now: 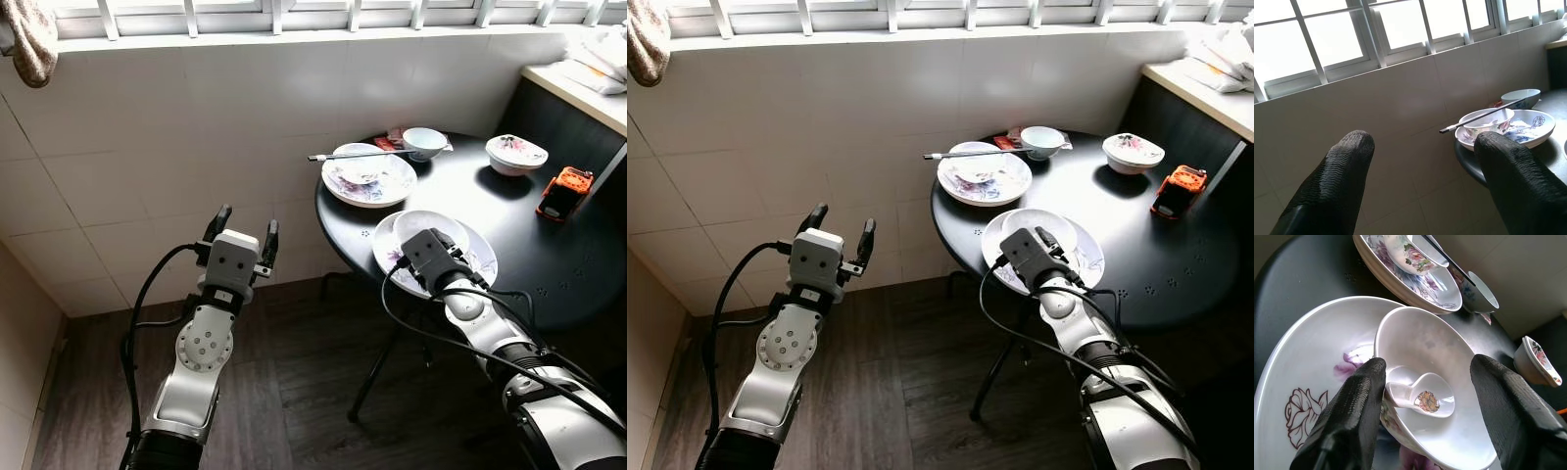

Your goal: Kitchen organization

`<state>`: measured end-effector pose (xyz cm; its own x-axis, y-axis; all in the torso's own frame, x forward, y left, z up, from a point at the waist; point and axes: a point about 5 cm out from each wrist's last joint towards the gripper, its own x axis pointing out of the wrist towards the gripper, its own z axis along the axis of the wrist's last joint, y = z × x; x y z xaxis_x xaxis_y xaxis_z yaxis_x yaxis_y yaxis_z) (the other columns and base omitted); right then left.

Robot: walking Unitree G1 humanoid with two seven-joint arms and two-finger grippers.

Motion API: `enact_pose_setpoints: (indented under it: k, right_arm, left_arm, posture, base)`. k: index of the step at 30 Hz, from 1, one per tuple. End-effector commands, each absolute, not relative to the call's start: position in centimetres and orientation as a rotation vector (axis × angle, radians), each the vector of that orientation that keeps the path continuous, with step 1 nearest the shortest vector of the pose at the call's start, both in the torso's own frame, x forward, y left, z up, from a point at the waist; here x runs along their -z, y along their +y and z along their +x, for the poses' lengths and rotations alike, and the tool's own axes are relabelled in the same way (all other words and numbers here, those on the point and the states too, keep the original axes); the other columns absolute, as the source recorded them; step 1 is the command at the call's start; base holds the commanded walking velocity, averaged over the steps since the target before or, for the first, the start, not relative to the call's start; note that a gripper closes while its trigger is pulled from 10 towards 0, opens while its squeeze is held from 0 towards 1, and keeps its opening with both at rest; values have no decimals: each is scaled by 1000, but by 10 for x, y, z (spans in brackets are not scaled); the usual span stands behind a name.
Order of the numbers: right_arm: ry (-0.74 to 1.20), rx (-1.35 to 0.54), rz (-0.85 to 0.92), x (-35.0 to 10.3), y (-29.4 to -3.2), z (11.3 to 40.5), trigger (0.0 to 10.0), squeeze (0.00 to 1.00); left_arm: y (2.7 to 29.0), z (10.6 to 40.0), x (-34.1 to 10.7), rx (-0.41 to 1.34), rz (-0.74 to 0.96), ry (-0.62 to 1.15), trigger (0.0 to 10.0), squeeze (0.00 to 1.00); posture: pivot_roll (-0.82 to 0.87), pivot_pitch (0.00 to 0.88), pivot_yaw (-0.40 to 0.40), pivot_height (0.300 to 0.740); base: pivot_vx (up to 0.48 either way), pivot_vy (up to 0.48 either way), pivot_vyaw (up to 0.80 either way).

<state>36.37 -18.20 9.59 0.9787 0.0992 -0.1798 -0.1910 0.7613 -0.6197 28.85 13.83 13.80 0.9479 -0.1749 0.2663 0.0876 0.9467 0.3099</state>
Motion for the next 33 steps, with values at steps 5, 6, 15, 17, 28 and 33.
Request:
enact_pose_setpoints:
  k: [5,6,15,17,28,33]
  right_arm:
    - [165,-172,-641,-98,-187,366,10000,0]
    - [173,-175,-621,-98,-187,366,10000,0]
    - [201,-197,-565,-97,-188,367,0,0]
    - [200,-200,-559,-97,-188,367,0,0]
    - [186,-200,-545,-97,-186,366,0,0]
    - [107,-185,-573,-105,-177,369,0,0]
  left_arm:
    - [138,288,-137,138,303,-285,10000,0]
    - [138,288,-137,137,303,-284,10000,0]
    - [138,287,-136,137,303,-278,10000,0]
    - [138,287,-136,138,302,-277,10000,0]
    - [137,286,-135,139,299,-269,10000,0]
    - [137,286,-134,141,299,-266,10000,0]
  posture:
    - [122,0,-68,740]
    - [122,0,-69,740]
    - [122,0,-71,740]
    - [121,0,-71,740]
    - [116,0,-73,740]
    - [116,0,-73,740]
  base:
    - [0,0,0]
    - [0,0,0]
    - [0,0,0]
    - [0,0,0]
    - [0,0,0]
    - [0,0,0]
